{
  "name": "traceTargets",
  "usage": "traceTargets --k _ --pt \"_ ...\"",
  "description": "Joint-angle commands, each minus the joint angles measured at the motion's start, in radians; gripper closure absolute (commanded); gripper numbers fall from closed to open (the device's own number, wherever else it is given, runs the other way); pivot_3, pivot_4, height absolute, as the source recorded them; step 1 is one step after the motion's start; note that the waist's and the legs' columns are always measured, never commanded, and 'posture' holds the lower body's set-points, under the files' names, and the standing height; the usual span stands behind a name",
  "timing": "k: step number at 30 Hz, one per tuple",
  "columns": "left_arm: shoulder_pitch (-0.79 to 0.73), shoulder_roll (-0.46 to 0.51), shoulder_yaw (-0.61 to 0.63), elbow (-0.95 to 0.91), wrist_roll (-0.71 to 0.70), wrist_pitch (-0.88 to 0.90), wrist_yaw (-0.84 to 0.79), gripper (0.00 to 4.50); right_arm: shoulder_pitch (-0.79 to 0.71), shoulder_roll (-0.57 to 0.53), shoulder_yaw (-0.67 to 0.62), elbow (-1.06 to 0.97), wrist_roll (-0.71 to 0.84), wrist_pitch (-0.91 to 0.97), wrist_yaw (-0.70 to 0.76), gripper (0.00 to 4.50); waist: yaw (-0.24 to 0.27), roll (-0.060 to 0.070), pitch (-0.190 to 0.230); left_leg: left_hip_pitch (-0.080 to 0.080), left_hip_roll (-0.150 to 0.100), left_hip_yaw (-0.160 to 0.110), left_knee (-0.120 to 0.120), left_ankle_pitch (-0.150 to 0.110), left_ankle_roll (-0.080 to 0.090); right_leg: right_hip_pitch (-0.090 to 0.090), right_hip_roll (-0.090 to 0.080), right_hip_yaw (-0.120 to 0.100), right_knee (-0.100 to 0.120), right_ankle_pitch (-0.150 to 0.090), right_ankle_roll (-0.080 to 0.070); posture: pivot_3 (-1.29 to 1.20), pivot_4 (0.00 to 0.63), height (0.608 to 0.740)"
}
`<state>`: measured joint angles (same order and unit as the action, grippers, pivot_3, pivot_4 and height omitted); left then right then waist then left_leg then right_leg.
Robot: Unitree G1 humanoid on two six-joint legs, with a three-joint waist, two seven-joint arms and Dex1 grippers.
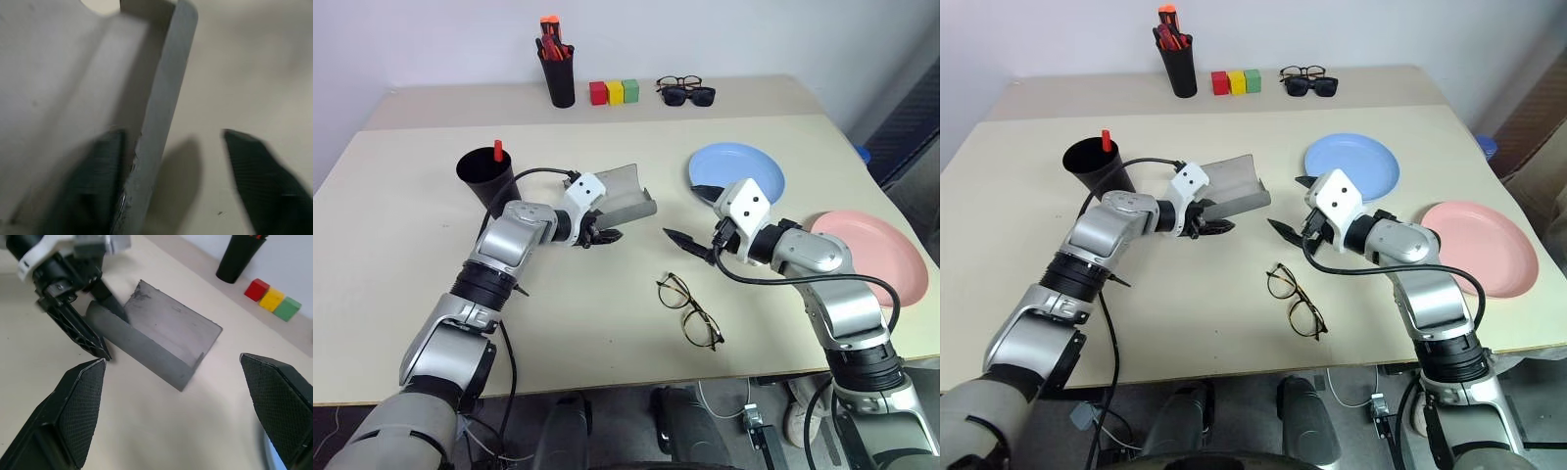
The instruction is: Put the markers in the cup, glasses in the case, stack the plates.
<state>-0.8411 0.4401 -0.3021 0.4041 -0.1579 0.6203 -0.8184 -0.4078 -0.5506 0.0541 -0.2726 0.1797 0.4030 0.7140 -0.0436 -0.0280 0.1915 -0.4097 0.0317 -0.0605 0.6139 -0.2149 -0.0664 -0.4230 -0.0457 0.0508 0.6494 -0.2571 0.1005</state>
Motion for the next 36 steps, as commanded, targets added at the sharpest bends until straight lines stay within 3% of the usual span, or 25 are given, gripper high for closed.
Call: traceTargets --k 1,3,9,16,19,21,27,30,33,36 --pt "-0.027 -0.001 0.008 0.003 0.027 -0.055 -0.025 3.44 0.000 -0.012 -0.029 -0.052 0.016 0.001 -0.006 0.00 0.002 0.000 0.000 0.000 0.000 0.000 0.000 0.000 0.000 0.000 0.000 0.000 0.000 0.000 0.000 0.00 0.150 0.740" --pt "-0.016 0.010 0.013 -0.016 0.031 -0.106 -0.058 4.49 0.004 -0.015 -0.030 -0.056 0.016 0.008 -0.007 0.00 0.003 0.000 0.000 0.000 0.000 0.000 0.000 0.000 0.000 0.000 0.000 0.000 0.000 0.000 0.000 0.00 0.150 0.740" --pt "0.139 0.173 -0.013 -0.251 0.036 -0.390 -0.313 4.49 0.075 -0.091 -0.054 -0.162 0.133 0.238 0.059 0.00 0.001 0.001 0.001 0.000 0.000 0.000 -0.001 0.000 0.000 -0.001 0.000 0.000 0.000 0.000 0.000 0.00 0.150 0.740" --pt "0.193 0.244 -0.004 -0.320 0.014 -0.317 -0.420 4.49 0.137 -0.181 -0.107 -0.238 0.239 0.442 0.066 0.00 0.010 0.001 0.001 -0.001 0.000 0.001 0.002 -0.001 0.001 0.001 -0.001 0.001 -0.001 -0.001 -0.001 0.00 0.150 0.740" --pt "0.194 0.230 0.014 -0.324 -0.006 -0.271 -0.415 3.62 0.175 -0.213 -0.126 -0.269 0.272 0.477 0.072 0.00 0.012 0.001 0.000 -0.001 0.000 0.001 0.002 -0.001 0.002 0.001 -0.001 0.000 -0.001 -0.001 0.000 0.00 0.150 0.740" --pt "0.197 0.223 0.020 -0.320 0.014 -0.317 -0.386 2.62 0.204 -0.223 -0.149 -0.305 0.317 0.527 0.074 0.00 0.012 0.001 0.001 -0.001 0.000 0.001 0.002 -0.002 0.003 0.001 0.000 0.000 0.000 -0.001 0.000 0.00 0.150 0.740" --pt "0.247 0.215 0.131 -0.369 -0.049 -0.322 -0.321 2.62 0.246 -0.198 -0.150 -0.337 0.380 0.654 0.004 0.00 0.001 0.001 0.000 0.000 0.000 0.001 0.002 -0.002 0.004 0.001 0.000 0.001 0.000 -0.001 0.000 0.00 0.150 0.740" --pt "0.384 0.236 0.232 -0.519 -0.167 -0.234 -0.316 2.62 0.279 -0.181 -0.119 -0.360 0.392 0.673 -0.022 0.00 -0.001 0.001 0.000 0.000 0.001 0.001 0.002 -0.002 0.004 0.001 0.000 0.001 0.000 -0.001 0.000 0.00 0.150 0.740" --pt "0.625 0.237 0.306 -0.762 -0.284 -0.131 -0.261 2.62 0.271 -0.139 -0.097 -0.332 0.389 0.713 -0.081 0.00 -0.007 0.002 0.000 0.001 0.001 0.002 0.002 -0.003 0.005 0.001 -0.001 0.002 -0.001 -0.001 0.000 0.00 0.150 0.740" --pt "0.729 0.235 0.330 -0.863 -0.328 -0.064 -0.204 2.62 0.276 -0.129 -0.084 -0.335 0.396 0.722 -0.097 0.00 0.007 0.001 0.000 0.001 0.001 0.003 0.002 -0.004 0.007 0.001 -0.001 0.003 0.000 -0.001 0.000 0.00 0.150 0.740"
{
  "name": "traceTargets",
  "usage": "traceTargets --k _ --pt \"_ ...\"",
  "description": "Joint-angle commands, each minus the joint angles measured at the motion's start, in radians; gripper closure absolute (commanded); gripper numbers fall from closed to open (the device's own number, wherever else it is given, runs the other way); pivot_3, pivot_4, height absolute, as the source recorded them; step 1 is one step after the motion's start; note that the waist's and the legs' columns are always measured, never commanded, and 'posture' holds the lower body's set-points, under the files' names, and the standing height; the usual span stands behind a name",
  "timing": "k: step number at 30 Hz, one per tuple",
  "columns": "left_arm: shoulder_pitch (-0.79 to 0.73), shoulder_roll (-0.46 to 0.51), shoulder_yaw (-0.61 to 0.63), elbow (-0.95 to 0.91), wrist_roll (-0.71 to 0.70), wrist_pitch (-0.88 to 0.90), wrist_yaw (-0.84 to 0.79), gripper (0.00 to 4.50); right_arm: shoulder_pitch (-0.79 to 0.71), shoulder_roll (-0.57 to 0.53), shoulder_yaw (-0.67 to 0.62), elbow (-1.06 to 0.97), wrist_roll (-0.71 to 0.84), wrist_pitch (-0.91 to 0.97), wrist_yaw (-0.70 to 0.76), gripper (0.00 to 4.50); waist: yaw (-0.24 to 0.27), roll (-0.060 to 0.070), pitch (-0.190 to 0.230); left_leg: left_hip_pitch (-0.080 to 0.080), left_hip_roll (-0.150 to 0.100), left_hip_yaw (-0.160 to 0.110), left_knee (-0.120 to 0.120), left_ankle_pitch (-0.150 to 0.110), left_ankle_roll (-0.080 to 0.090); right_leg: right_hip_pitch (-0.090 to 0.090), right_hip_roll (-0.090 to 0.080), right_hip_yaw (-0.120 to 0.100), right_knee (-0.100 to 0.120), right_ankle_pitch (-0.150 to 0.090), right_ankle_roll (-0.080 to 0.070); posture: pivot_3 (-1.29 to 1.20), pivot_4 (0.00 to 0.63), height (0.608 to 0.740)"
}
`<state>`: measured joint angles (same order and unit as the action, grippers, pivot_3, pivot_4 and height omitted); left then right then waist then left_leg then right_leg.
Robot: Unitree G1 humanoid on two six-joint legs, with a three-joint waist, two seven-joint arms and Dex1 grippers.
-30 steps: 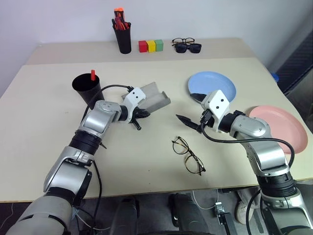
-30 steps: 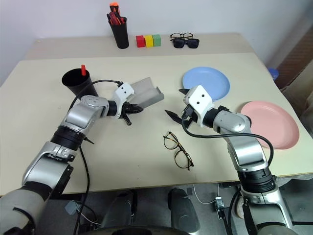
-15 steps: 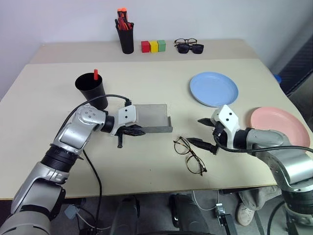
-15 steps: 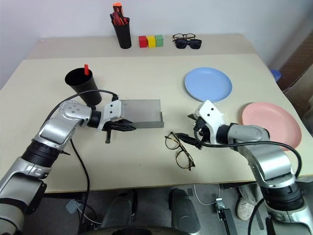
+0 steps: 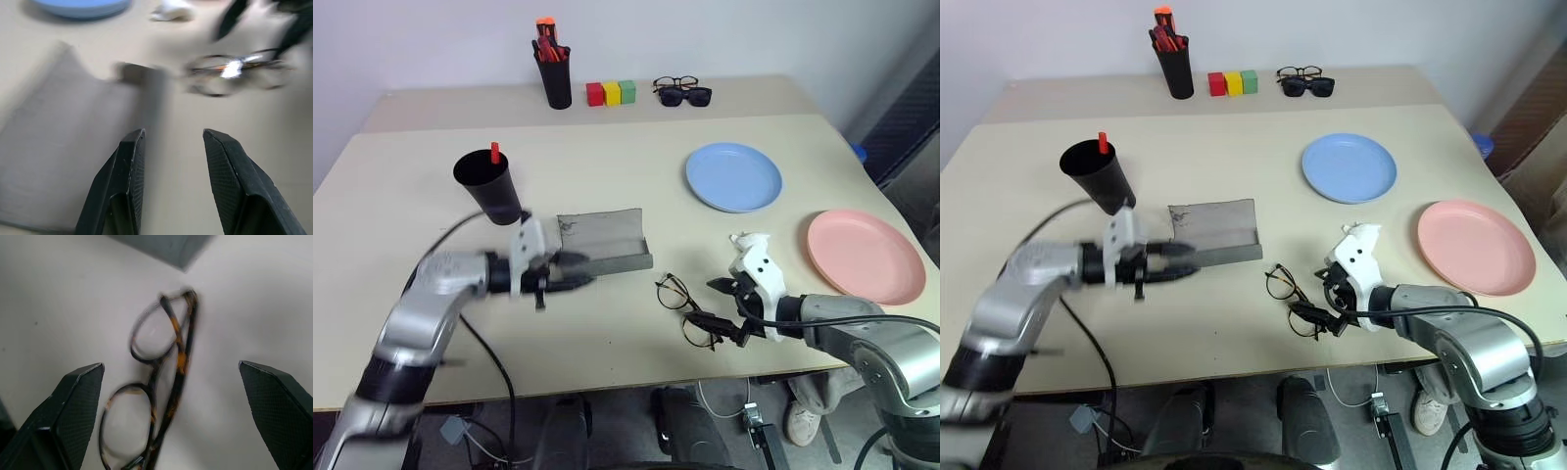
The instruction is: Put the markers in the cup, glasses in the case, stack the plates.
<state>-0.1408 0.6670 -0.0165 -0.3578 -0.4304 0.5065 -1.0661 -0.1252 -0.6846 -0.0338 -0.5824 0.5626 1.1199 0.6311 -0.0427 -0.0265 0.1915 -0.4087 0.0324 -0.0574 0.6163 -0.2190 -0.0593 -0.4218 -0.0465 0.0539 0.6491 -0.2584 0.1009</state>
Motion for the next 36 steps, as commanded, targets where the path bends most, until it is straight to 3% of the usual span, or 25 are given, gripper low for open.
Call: traceTargets --k 1,2,5,12,17,20,23,29,36 --pt "0.057 0.013 0.050 -0.121 -0.063 0.061 0.054 2.62 -0.009 0.013 0.002 -0.023 0.022 0.022 -0.023 0.00 0.013 0.000 0.000 0.000 0.000 -0.001 0.000 0.000 0.000 0.000 0.000 -0.001 0.001 0.000 0.000 0.00 0.150 0.740" --pt "0.076 0.017 0.054 -0.136 -0.070 0.069 0.063 2.62 -0.011 0.018 -0.001 -0.020 0.030 0.034 -0.029 0.00 0.018 0.000 0.000 0.000 0.000 -0.002 0.001 0.000 0.000 0.000 0.000 -0.002 0.000 0.000 -0.001 0.00 0.150 0.740" --pt "0.117 0.021 0.071 -0.160 -0.087 0.092 0.093 2.58 -0.021 0.023 -0.007 -0.010 0.039 0.043 -0.036 0.92 0.024 0.000 0.000 0.000 0.000 -0.001 0.003 0.000 0.000 0.001 0.000 -0.001 0.000 -0.002 -0.004 0.00 0.150 0.740" --pt "0.145 0.025 0.065 -0.175 -0.091 0.089 0.124 2.58 -0.044 0.002 -0.010 -0.002 0.052 0.058 -0.038 4.45 0.023 0.001 -0.001 0.000 0.000 -0.001 0.003 0.000 0.000 0.002 0.000 -0.001 -0.001 -0.002 -0.004 0.00 0.150 0.740" --pt "0.161 0.028 0.058 -0.172 -0.078 0.077 0.139 2.58 -0.093 -0.049 0.010 -0.038 0.044 0.042 -0.032 4.45 0.025 0.000 -0.001 0.001 0.000 -0.001 0.003 0.000 0.000 0.003 0.000 -0.001 -0.002 -0.002 -0.004 0.00 0.150 0.740" --pt "0.169 0.019 0.094 -0.157 -0.081 0.074 0.172 2.58 -0.218 -0.079 0.060 -0.055 0.037 -0.008 0.004 4.45 0.020 0.001 -0.001 0.001 0.000 0.000 0.004 0.000 0.000 0.003 0.000 -0.001 -0.002 -0.002 -0.004 0.00 0.150 0.740" --pt "0.168 0.007 0.130 -0.130 -0.087 0.082 0.214 2.58 -0.403 -0.069 0.196 0.001 -0.060 -0.167 0.072 4.45 0.009 0.002 0.000 0.001 0.001 0.000 0.003 0.000 0.001 0.001 0.002 -0.001 -0.001 -0.002 -0.004 0.00 0.150 0.740" --pt "0.178 0.024 0.120 -0.119 -0.052 0.071 0.235 2.58 -0.749 0.114 0.449 0.469 -0.289 -0.529 0.234 4.45 -0.003 0.001 0.000 0.000 0.001 0.000 0.003 0.000 0.001 0.001 0.001 -0.001 -0.001 -0.001 -0.002 0.00 0.150 0.740" --pt "0.223 0.018 0.158 -0.154 -0.051 0.060 0.272 2.58 -0.893 0.261 0.554 1.006 -0.439 -0.888 0.485 4.45 0.001 0.002 0.000 0.000 0.000 0.000 0.001 0.000 0.001 0.001 0.000 -0.002 -0.001 0.000 -0.001 0.00 0.150 0.740"
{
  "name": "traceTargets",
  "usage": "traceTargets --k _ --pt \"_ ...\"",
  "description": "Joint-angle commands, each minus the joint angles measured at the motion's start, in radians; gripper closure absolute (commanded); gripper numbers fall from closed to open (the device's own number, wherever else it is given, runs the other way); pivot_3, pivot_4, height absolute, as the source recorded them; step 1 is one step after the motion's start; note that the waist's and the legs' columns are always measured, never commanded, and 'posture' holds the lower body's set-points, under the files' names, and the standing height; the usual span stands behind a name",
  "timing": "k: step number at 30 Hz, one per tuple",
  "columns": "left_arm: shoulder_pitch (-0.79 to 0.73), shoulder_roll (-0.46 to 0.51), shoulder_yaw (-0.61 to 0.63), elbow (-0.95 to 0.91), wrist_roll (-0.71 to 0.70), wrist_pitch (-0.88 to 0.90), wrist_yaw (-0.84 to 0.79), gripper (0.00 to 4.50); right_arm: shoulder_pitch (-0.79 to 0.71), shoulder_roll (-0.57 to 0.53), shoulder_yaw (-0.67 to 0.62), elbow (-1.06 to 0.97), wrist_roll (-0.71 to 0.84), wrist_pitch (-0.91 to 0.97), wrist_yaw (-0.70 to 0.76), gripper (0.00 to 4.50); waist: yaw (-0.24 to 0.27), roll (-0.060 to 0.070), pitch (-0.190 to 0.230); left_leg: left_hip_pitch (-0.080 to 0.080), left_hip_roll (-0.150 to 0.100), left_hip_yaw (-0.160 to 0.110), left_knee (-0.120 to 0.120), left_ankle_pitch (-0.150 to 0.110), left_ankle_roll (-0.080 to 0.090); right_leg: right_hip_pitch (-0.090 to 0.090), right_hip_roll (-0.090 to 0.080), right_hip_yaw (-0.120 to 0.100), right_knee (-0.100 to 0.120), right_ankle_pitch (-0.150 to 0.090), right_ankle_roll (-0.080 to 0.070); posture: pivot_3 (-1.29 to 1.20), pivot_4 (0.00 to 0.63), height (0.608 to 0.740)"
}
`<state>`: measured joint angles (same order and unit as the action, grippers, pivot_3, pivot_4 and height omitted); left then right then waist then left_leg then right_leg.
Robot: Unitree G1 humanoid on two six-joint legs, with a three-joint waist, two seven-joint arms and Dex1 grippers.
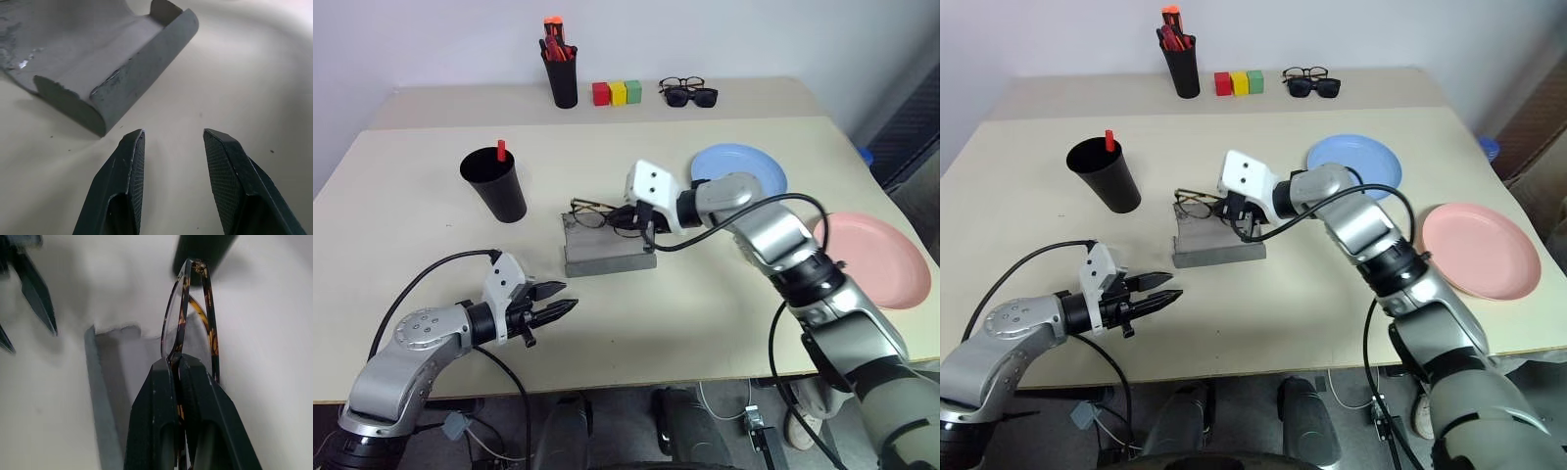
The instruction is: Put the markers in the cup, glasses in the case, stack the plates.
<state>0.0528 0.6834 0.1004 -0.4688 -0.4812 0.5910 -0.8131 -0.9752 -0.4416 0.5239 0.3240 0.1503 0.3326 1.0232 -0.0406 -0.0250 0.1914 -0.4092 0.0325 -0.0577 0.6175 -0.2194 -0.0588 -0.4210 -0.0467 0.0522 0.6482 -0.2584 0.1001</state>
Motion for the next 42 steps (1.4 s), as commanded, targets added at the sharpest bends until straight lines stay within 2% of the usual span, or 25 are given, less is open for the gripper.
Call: traceTargets --k 1,6,7,10,13,14,16,18,20,23,26,28,33,36,39,42 --pt "0.042 0.001 0.049 -0.050 -0.002 -0.025 0.026 2.58 -0.047 0.026 -0.003 0.129 -0.031 -0.123 0.128 4.45 -0.003 0.000 0.000 0.000 0.000 0.000 0.000 0.000 0.000 0.000 0.000 0.000 0.000 0.000 0.000 0.00 0.150 0.740" --pt "0.101 -0.010 0.086 -0.091 -0.012 -0.026 0.068 2.58 -0.045 0.046 -0.021 0.207 -0.039 -0.181 0.267 4.45 -0.005 0.001 0.001 0.001 0.000 0.000 -0.001 0.000 0.000 -0.001 0.000 0.000 0.001 0.000 0.000 0.00 0.150 0.740" --pt "0.103 -0.010 0.087 -0.095 -0.011 -0.024 0.074 2.58 -0.055 0.058 -0.035 0.224 -0.034 -0.170 0.274 3.79 -0.005 0.001 0.001 0.001 0.000 0.000 -0.001 0.000 0.000 -0.001 0.000 0.000 0.002 0.000 0.000 0.00 0.150 0.740" --pt "0.099 -0.008 0.089 -0.097 -0.012 -0.021 0.084 2.58 -0.072 0.082 -0.063 0.254 -0.036 -0.162 0.282 2.58 -0.004 0.001 0.001 0.001 0.000 0.000 -0.001 0.000 0.000 -0.001 0.001 0.000 0.002 0.000 0.000 0.00 0.150 0.740" --pt "0.027 -0.038 0.119 -0.066 -0.065 0.004 0.113 2.58 -0.087 0.109 -0.105 0.272 -0.063 -0.178 0.197 1.09 -0.003 0.002 0.001 0.001 0.000 0.000 -0.001 0.000 0.000 -0.001 0.000 0.000 0.002 0.000 0.000 0.00 0.150 0.740" --pt "-0.016 -0.054 0.127 -0.046 -0.079 0.017 0.136 2.84 -0.082 0.108 -0.122 0.252 -0.064 -0.181 0.179 0.61 -0.002 0.002 0.001 0.001 0.000 0.000 -0.001 0.000 -0.001 -0.001 0.000 0.000 0.002 0.000 0.000 0.00 0.150 0.740" --pt "-0.108 -0.074 0.106 -0.007 -0.064 0.027 0.174 3.33 -0.050 0.086 -0.154 0.169 -0.060 -0.176 0.157 0.60 0.003 0.001 0.001 0.001 0.000 -0.001 -0.001 0.000 -0.001 -0.001 0.000 0.000 0.002 0.000 0.000 0.00 0.150 0.740" --pt "-0.225 -0.095 0.047 0.055 0.002 0.047 0.242 4.28 0.008 0.052 -0.185 0.047 -0.053 -0.157 0.136 0.60 0.013 0.001 0.001 0.000 0.000 -0.001 -0.001 0.000 -0.001 -0.001 0.000 0.000 0.002 0.000 0.000 0.00 0.150 0.740" --pt "-0.339 -0.127 -0.010 0.119 0.062 0.059 0.304 4.28 0.076 0.022 -0.219 -0.080 -0.036 -0.118 0.113 0.60 0.021 0.001 0.001 0.000 -0.001 -0.001 0.000 0.000 -0.001 0.000 0.000 -0.001 0.001 0.000 0.000 0.00 0.150 0.740" --pt "-0.546 -0.224 -0.054 0.269 0.105 0.123 0.409 4.28 0.221 -0.034 -0.274 -0.319 -0.002 -0.012 0.068 0.60 0.033 0.001 0.001 0.000 -0.001 -0.002 0.001 0.000 -0.001 0.001 0.000 -0.002 0.001 0.001 0.001 0.00 0.150 0.740" --pt "-0.748 -0.305 -0.071 0.471 0.128 0.202 0.471 4.28 0.375 -0.078 -0.320 -0.532 0.013 0.089 0.000 0.60 0.028 0.001 0.001 -0.001 -0.001 -0.002 0.003 0.000 -0.001 0.001 0.000 -0.002 0.002 0.001 0.001 0.00 0.150 0.740" --pt "-0.837 -0.326 -0.097 0.583 0.163 0.216 0.481 4.28 0.448 -0.089 -0.347 -0.640 0.024 0.160 -0.055 0.60 0.020 0.001 0.001 -0.001 -0.001 -0.004 0.003 0.000 -0.001 0.001 0.000 -0.002 0.002 0.001 0.001 0.00 0.150 0.740" --pt "-1.021 -0.362 -0.184 0.901 0.239 0.185 0.407 4.28 0.603 -0.108 -0.401 -0.842 0.032 0.293 -0.177 0.60 0.000 0.002 0.001 0.000 -0.001 -0.004 0.003 0.000 0.000 0.001 0.001 -0.002 0.003 0.000 0.001 0.00 0.150 0.740" --pt "-1.119 -0.379 -0.233 1.081 0.268 0.169 0.299 4.28 0.681 -0.118 -0.420 -0.927 0.041 0.346 -0.226 0.60 -0.001 0.001 0.001 0.000 -0.001 -0.003 0.003 0.000 0.000 0.001 0.001 -0.001 0.002 0.000 0.001 0.00 0.150 0.740" --pt "-1.195 -0.381 -0.250 1.254 0.299 0.139 0.219 4.28 0.707 -0.111 -0.425 -0.973 0.057 0.386 -0.267 0.60 -0.004 0.001 0.001 0.000 -0.001 -0.003 0.003 0.000 0.000 0.001 0.001 -0.001 0.002 0.000 0.001 0.00 0.150 0.740" --pt "-1.233 -0.376 -0.250 1.334 0.316 0.121 0.155 4.28 0.706 -0.106 -0.419 -0.989 0.073 0.409 -0.294 0.60 -0.004 0.001 0.001 0.000 -0.001 -0.003 0.003 0.000 0.000 0.001 0.002 -0.001 0.002 0.000 0.001 0.00 0.150 0.740"
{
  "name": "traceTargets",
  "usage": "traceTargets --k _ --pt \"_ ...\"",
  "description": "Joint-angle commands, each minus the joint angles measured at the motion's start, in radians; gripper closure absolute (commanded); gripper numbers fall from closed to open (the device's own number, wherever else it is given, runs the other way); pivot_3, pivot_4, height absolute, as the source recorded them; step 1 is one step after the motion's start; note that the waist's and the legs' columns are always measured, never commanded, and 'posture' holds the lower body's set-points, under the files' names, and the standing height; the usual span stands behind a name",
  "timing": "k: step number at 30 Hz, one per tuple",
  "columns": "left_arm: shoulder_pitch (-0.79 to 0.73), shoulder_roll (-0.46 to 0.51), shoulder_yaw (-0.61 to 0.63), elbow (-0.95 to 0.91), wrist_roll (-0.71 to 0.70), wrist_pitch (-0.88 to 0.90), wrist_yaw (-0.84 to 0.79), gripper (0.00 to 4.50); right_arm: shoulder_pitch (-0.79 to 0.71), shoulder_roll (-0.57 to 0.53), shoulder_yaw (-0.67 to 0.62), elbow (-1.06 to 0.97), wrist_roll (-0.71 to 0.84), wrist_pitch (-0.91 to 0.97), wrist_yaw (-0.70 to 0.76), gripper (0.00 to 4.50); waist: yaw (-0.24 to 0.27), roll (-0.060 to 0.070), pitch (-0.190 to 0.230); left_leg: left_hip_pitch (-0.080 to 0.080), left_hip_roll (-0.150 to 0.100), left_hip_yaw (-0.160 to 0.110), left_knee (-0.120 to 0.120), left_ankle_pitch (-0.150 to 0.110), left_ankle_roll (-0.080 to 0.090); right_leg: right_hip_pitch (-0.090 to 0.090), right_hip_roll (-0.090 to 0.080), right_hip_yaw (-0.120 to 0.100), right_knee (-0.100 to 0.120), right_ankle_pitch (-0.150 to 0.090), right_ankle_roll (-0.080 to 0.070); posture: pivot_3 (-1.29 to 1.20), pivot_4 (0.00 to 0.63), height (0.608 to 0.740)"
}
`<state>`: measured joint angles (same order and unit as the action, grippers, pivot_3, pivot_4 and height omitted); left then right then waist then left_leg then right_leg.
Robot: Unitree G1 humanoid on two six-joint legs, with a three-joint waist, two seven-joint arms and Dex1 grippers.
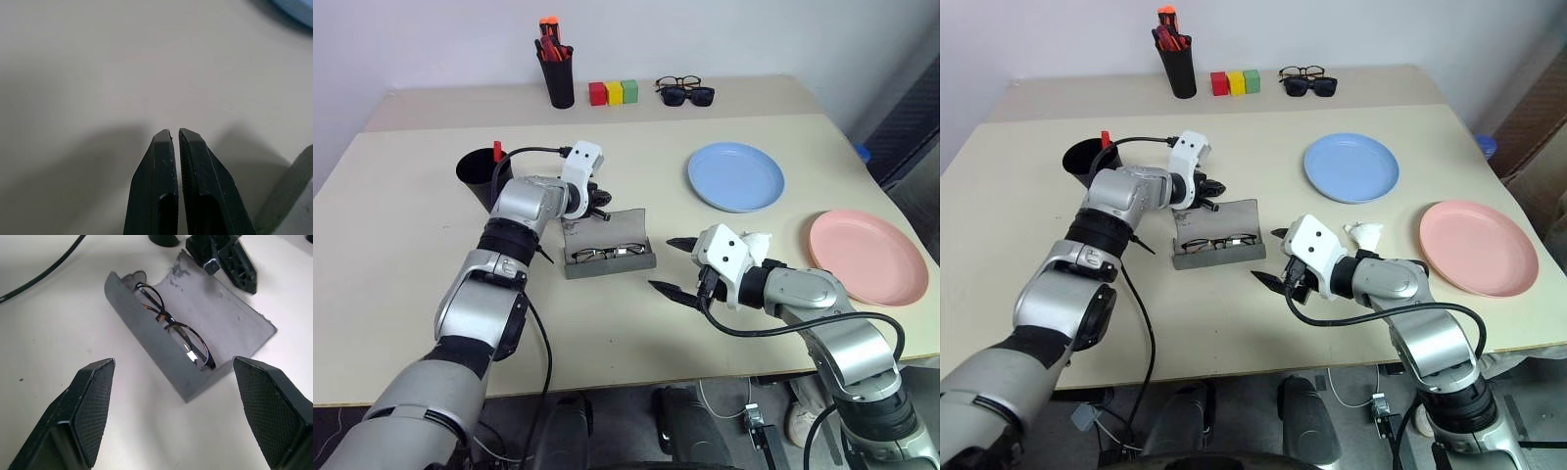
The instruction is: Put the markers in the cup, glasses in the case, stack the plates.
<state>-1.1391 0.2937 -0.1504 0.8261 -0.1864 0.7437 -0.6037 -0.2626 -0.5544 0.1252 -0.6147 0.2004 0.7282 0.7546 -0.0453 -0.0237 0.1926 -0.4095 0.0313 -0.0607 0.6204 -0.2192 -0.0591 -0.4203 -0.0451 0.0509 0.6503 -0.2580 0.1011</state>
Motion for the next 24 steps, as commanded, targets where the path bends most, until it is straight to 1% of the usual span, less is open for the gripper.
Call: traceTargets --k 1,4,9,16,22,24 --pt "-0.049 0.014 0.001 0.055 0.028 -0.036 -0.068 4.28 -0.008 0.005 -0.018 -0.053 0.027 0.017 -0.032 0.60 0.002 0.000 0.000 0.000 0.000 0.000 0.000 0.000 0.000 0.000 0.000 0.000 0.000 0.000 0.000 0.00 0.150 0.740" --pt "-0.043 0.039 -0.024 0.035 0.042 -0.006 -0.166 4.28 -0.017 0.007 -0.010 -0.035 0.030 0.006 -0.048 0.60 0.002 0.000 0.000 -0.001 0.000 0.000 0.000 0.000 0.000 0.000 0.000 0.000 0.000 0.000 0.000 0.00 0.150 0.740" --pt "0.050 0.090 -0.066 -0.132 0.053 0.039 -0.264 4.28 -0.042 0.010 0.003 0.002 0.029 -0.011 -0.063 0.60 0.002 0.000 0.000 -0.001 0.000 0.000 0.000 0.000 0.000 0.000 0.000 0.000 0.000 0.000 0.000 0.00 0.150 0.740" --pt "0.183 0.173 -0.006 -0.487 -0.032 0.216 -0.285 4.28 -0.066 0.005 0.012 0.062 0.025 -0.050 -0.063 0.60 0.002 0.000 0.000 -0.001 0.000 0.000 0.000 0.000 0.000 0.000 0.000 0.000 0.000 0.000 0.000 0.00 0.150 0.740" --pt "0.351 0.257 -0.021 -0.852 -0.124 0.318 -0.333 4.28 -0.091 0.001 0.013 0.115 0.013 -0.080 -0.070 0.60 0.002 0.000 0.000 0.000 0.000 0.000 0.000 0.000 0.000 0.000 -0.001 0.000 0.001 0.000 0.000 0.00 0.150 0.740" --pt "0.415 0.299 -0.033 -0.965 -0.147 0.336 -0.345 4.28 -0.103 -0.005 -0.001 0.138 0.006 -0.091 -0.076 0.60 0.002 0.000 0.000 0.000 0.000 0.000 0.000 0.000 0.000 0.000 -0.001 0.000 0.001 0.000 0.000 0.00 0.150 0.740"
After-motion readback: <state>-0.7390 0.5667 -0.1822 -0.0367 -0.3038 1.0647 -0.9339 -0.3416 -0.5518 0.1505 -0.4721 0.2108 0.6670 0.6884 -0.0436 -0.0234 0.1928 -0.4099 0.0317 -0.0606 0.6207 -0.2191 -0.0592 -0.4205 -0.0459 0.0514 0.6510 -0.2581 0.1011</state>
